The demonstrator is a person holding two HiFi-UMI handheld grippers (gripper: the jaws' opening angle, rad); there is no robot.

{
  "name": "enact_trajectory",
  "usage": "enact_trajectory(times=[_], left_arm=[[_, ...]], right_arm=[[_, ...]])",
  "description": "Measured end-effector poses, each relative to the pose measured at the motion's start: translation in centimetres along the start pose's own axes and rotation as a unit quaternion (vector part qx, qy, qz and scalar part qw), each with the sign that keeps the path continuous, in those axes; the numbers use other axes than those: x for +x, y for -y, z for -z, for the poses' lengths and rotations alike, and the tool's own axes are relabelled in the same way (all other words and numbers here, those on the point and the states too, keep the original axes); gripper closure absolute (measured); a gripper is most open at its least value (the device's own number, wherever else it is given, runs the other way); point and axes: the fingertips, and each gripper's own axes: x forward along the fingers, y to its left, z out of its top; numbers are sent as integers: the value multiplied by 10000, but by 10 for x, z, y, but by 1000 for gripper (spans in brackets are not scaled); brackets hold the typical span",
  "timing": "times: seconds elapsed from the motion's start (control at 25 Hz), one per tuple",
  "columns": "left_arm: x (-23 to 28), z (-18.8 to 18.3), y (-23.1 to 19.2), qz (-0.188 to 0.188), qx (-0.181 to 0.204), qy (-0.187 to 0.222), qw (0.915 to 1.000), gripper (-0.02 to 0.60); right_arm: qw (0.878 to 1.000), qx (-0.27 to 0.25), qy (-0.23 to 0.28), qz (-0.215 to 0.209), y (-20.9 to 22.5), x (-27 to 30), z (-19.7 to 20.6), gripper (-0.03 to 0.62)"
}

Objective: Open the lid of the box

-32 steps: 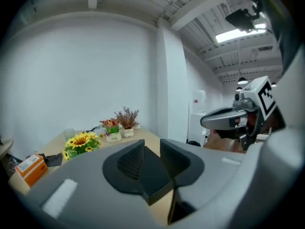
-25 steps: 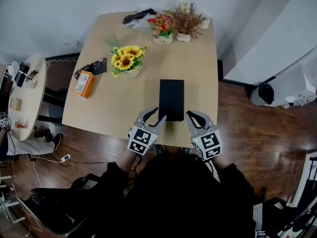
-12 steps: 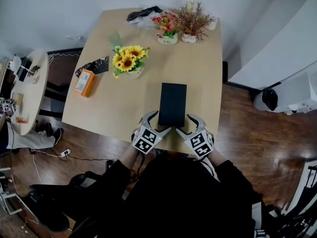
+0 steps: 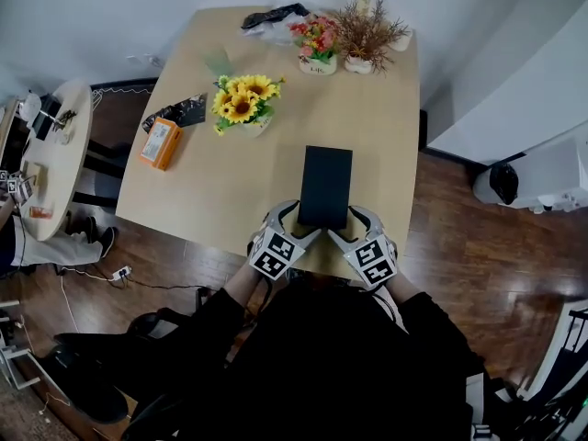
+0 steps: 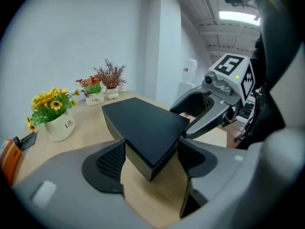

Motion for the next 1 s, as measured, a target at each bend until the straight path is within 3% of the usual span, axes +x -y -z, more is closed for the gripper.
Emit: enact_trajectory(times=[0.28,0.44,0.56,0.64,0.72,0.88,1.0], left_arm=[[-1,3,1,-54,-19,-2,10000,261],[0,3,1,-48,6,0,10000,261],[-1,4,0,-36,74,-72,9999,261],[-3,4,0,-134,362,-203,9990,262],[-10,-5,4,-402,946,-226,9944,284],[-10,-26,26,-706,2063,-207,9757,352],[-5,-26,30,-782,2410,-358,9667,374]], right_arm=[[9990,389,-40,-200,-2,0,1,303],[9904,1235,132,-612,-2,-4,-6,292],[9924,1084,46,-583,-2,-3,-6,289],[9934,1000,7,-563,-2,-3,-5,289],[9928,1041,-3,-590,-3,-3,-5,289],[9917,1142,-23,-593,-1,-5,-5,287],[9918,1147,-104,-548,-2,-5,-3,300]])
